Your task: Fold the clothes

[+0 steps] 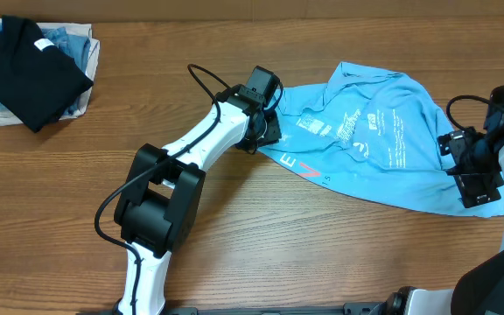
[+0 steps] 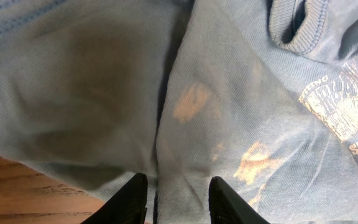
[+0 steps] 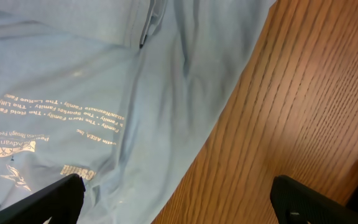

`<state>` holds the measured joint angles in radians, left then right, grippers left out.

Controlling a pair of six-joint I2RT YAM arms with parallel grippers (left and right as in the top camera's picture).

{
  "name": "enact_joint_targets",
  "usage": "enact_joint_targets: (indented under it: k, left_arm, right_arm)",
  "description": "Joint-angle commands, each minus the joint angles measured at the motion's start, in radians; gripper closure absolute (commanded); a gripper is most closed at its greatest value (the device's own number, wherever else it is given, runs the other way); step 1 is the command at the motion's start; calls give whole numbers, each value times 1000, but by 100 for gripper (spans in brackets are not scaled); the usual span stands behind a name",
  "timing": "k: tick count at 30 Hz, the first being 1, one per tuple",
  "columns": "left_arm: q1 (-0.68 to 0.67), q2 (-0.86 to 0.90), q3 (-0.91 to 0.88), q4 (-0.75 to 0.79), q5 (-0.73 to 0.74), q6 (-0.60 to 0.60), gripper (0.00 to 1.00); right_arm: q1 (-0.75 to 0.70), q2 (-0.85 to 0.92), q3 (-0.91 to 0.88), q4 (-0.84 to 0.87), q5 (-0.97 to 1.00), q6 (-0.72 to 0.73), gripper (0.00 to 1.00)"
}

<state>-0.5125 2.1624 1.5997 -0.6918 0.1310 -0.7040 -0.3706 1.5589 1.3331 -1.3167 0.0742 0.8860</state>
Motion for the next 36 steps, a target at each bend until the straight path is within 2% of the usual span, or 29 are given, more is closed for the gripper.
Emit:
enact_joint_targets:
  k: [1, 14, 15, 21, 30, 32, 36]
  left_arm:
    - [-19, 27, 23, 0, 0, -10, 65]
    - [-24, 43, 23, 18, -8, -10, 66]
    - [-24, 43, 23, 18, -11, -10, 68]
    - [-20, 43, 24, 17, -49, -6, 96]
    - [14, -22, 42, -48, -64, -6, 96]
    - [23, -59, 42, -66, -69, -6, 96]
    - [41, -162, 42, -130, -118, -6, 96]
  right_arm:
    - [3, 2, -5, 5, 1, -3, 0]
    - [3, 2, -5, 3, 2, -4, 0]
    - [3, 2, -5, 3, 2, -4, 0]
    - [3, 2, -5, 3, 2, -4, 0]
    - [3, 2, -5, -1, 2, -4, 0]
    - [3, 2, -5, -6, 2, -4, 3]
    - [3, 2, -5, -25, 1, -4, 14]
